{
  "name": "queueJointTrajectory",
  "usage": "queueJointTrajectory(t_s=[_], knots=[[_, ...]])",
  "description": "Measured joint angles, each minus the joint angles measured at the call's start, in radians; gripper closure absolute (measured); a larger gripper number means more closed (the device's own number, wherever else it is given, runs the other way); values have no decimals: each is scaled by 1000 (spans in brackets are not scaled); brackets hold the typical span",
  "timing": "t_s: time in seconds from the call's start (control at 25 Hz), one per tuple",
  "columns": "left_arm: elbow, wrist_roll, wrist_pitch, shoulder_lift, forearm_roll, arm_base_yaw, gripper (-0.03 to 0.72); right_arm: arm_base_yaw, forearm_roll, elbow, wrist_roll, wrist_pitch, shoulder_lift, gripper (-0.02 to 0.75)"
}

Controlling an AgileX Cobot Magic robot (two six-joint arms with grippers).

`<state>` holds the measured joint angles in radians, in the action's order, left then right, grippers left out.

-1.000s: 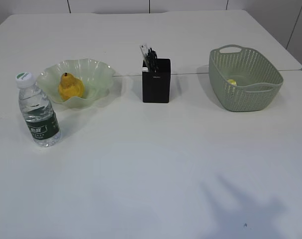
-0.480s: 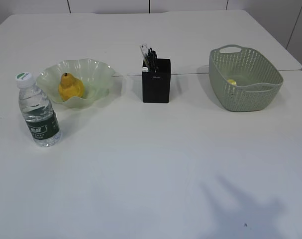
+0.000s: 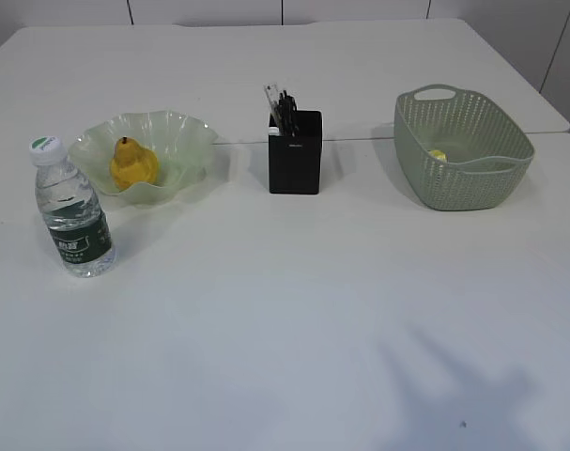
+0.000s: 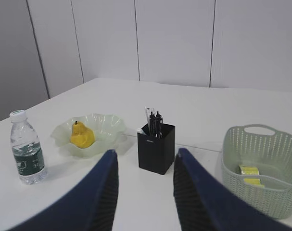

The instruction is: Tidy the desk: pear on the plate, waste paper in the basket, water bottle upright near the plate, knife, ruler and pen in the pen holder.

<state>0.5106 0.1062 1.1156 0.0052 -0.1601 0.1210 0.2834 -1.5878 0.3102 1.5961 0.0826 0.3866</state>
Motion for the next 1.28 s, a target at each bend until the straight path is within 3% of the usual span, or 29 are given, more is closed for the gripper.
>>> queueJointTrajectory(t_s=[0.36,0.6,0.84,1.08,1.28], knots=[[0,0,0,0,0,0,414,0,568,0,-478,-142,0,419],[0,0,0,0,0,0,414,0,871,0,-751,-243,0,419],[0,0,0,0,0,0,414,0,1229,76,-1146,-496,0,419],[0,0,0,0,0,0,414,0,1356,140,-1279,-719,0,419],[0,0,0,0,-2,0,414,0,1387,140,-1287,-774,0,419]])
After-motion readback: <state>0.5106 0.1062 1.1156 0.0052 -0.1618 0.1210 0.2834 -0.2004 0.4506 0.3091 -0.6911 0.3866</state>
